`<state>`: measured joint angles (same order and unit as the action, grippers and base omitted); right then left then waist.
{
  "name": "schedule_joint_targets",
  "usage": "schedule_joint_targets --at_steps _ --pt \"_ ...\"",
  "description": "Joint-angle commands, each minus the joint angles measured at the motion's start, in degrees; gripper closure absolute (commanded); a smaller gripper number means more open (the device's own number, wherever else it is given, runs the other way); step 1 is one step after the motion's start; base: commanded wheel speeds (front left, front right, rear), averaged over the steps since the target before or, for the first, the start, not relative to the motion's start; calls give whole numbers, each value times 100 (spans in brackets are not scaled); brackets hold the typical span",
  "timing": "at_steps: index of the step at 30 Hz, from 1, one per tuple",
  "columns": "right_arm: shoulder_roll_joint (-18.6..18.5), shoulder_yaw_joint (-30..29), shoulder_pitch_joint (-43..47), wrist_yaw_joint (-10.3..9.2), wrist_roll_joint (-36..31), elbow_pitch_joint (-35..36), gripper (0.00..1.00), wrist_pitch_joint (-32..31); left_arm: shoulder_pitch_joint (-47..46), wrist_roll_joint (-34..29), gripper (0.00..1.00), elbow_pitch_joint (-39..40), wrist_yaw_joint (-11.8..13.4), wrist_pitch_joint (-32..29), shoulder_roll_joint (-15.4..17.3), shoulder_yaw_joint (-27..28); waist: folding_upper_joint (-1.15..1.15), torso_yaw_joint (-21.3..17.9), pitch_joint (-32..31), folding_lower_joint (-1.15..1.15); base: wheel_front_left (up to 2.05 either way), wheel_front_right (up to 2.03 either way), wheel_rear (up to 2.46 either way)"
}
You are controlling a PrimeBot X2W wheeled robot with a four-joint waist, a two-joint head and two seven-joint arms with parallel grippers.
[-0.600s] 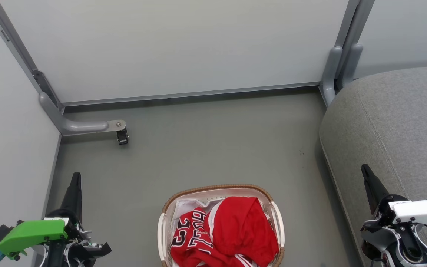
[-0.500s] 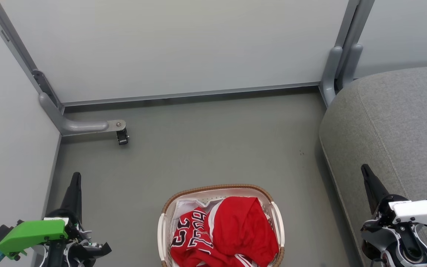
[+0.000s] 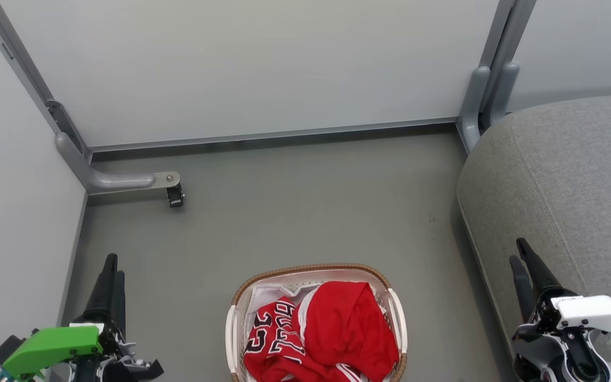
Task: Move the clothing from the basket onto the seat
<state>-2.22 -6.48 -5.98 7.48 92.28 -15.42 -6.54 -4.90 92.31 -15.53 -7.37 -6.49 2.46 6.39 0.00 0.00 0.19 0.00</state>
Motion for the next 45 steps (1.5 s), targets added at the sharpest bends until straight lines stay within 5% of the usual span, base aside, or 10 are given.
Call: schedule_joint_targets --at_steps 1,12,45 --pt "9 4 19 0 -4 -26 0 3 25 -4 0 -30 0 5 -3 -3 0 0 2 0 0 0 0" --pt "-215 281 -123 0 -513 14 0 320 -177 -695 0 -169 -2 319 86 -96 0 0 33 0 0 0 0" --pt "-517 873 -378 1 -3555 -493 0 1071 -383 -4107 0 -714 -8 1069 369 -612 0 23 65 0 0 0 0"
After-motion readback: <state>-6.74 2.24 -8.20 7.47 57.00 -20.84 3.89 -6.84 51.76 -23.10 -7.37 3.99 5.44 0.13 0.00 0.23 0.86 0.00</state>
